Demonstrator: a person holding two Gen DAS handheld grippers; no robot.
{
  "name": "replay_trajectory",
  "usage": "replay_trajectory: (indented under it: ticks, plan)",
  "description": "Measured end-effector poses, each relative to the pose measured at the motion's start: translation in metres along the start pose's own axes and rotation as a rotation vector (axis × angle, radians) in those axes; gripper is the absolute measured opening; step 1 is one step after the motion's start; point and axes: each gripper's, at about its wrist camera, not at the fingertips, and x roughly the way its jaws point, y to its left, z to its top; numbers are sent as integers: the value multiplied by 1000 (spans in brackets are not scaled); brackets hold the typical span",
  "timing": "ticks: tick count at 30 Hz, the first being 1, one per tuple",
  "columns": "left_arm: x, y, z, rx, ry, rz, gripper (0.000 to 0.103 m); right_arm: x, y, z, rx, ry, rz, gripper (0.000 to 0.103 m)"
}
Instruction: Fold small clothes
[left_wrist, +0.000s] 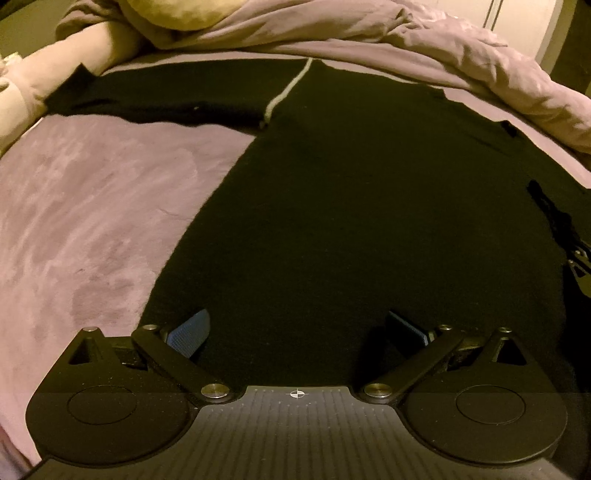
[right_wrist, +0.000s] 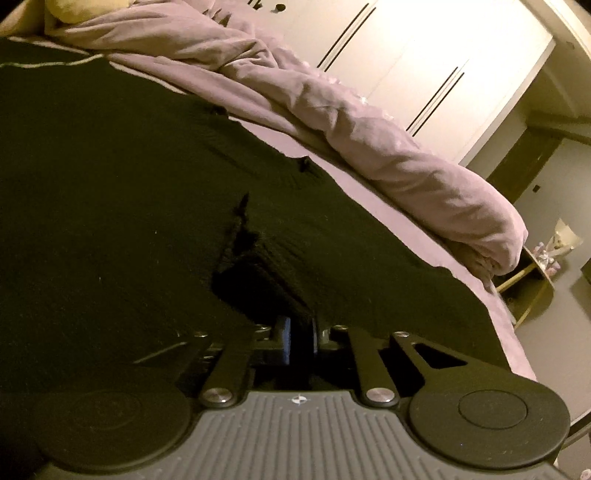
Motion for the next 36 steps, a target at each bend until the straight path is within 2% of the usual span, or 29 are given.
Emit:
replay_trajectory:
  ticks: [5,8,10,12,16,19,23,24,25,26,27,29,30,31,34,36]
  plan:
    - [-3,-1,1,-9,-7,-8,103,-9,-6,18,103,-36,40,8]
    - [-8,-4,4,-20,-27,-35,103,-28,6,38,136,-104,138,8]
    - [-14,-12,8,-23,-46,-74,103,-38,22,47,124,-142,220,12]
    - [-17,-23,16,-17,-62,-130,103,-43,35,48,114,-127,258,17]
    - [-15,-50,33,17,-70,-262,103,-61,9,17,262,-74,264,20]
    - [-1,-79,47,25,-61,-371,103,-80,-29,-25,387,-10,181,24]
    - [40,-113,67,-56,37,-510,103,-102,-71,-86,517,102,68,26]
    - [55,-121,72,-96,80,-522,100,-107,-77,-100,539,118,62,29]
    - [67,-125,75,-126,108,-537,88,-112,-82,-111,555,115,66,29]
    - [80,-130,78,-148,139,-553,67,-117,-84,-119,562,104,72,29]
    - [91,-135,79,-168,169,-555,59,-119,-85,-124,553,101,69,29]
    - [102,-141,82,-179,173,-554,46,-119,-86,-126,527,99,63,31]
    - [104,-146,84,-162,171,-535,29,-117,-85,-126,531,101,65,32]
    - [103,-148,86,-147,170,-520,20,-115,-86,-126,539,102,64,33]
    - [99,-150,93,-116,157,-512,15,-110,-89,-126,565,99,64,34]
    - [90,-152,98,-69,110,-502,15,-112,-90,-126,579,97,64,34]
